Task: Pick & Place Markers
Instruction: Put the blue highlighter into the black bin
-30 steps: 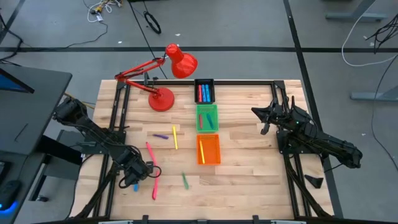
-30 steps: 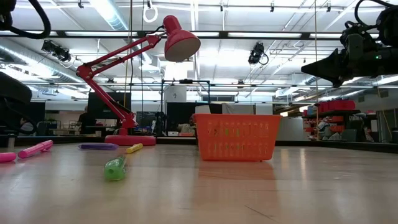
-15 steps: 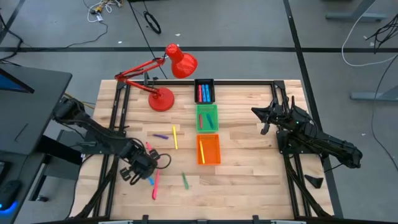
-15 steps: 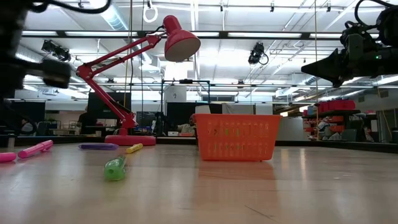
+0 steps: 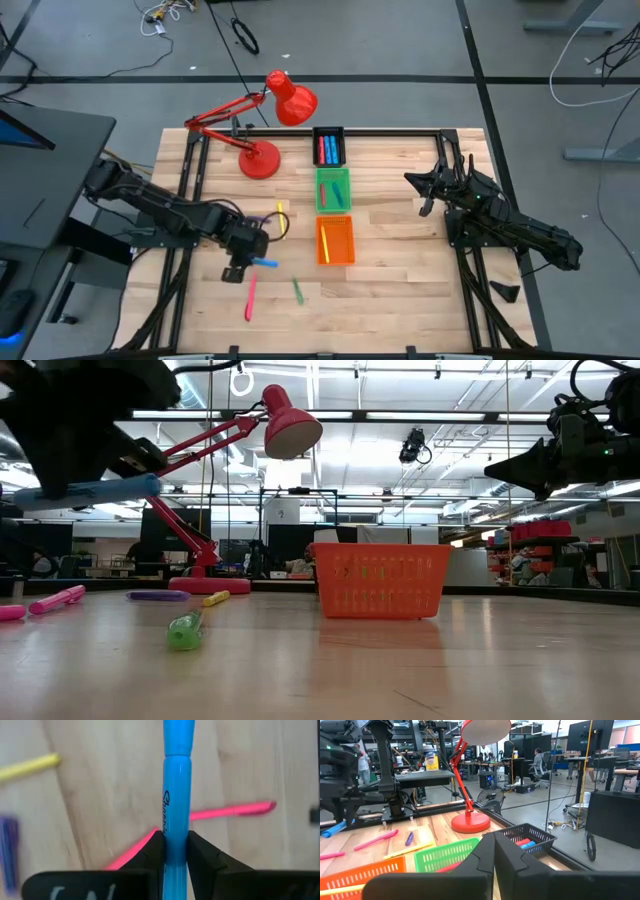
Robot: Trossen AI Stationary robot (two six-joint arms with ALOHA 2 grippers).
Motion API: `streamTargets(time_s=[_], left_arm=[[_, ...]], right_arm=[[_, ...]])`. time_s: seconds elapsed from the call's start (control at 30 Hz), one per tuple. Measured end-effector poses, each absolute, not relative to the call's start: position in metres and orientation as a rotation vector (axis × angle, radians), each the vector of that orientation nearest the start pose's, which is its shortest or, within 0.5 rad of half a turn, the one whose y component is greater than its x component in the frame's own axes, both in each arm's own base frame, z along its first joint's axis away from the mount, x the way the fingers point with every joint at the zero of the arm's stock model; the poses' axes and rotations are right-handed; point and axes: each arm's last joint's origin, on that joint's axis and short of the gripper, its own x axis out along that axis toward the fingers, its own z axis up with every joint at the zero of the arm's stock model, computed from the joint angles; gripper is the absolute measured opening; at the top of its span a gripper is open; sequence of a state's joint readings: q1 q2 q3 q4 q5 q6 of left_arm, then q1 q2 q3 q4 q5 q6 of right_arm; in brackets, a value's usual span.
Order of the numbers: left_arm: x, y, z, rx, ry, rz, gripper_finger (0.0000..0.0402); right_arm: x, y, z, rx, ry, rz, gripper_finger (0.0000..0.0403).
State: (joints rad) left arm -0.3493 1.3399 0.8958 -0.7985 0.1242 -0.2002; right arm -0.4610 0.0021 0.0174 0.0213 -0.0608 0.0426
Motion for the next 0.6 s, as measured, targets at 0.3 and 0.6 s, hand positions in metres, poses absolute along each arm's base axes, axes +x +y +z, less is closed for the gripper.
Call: streamTargets(time_s=[0.3, 0.6], left_arm=[[0.2258, -0.0812, 0.2234, -0.462, 1.298, 0.067, 0.0060], [0.2239, -0.0813, 0.2227, -0.848, 1.269, 0.425, 0.0060]], right_arm=[[0.0873, -0.0414, 0.1713, 0.033, -0.044, -0.400, 0.0010], [0.0873, -0.0414, 0.1713, 0.033, -0.044, -0.400, 0.0010]])
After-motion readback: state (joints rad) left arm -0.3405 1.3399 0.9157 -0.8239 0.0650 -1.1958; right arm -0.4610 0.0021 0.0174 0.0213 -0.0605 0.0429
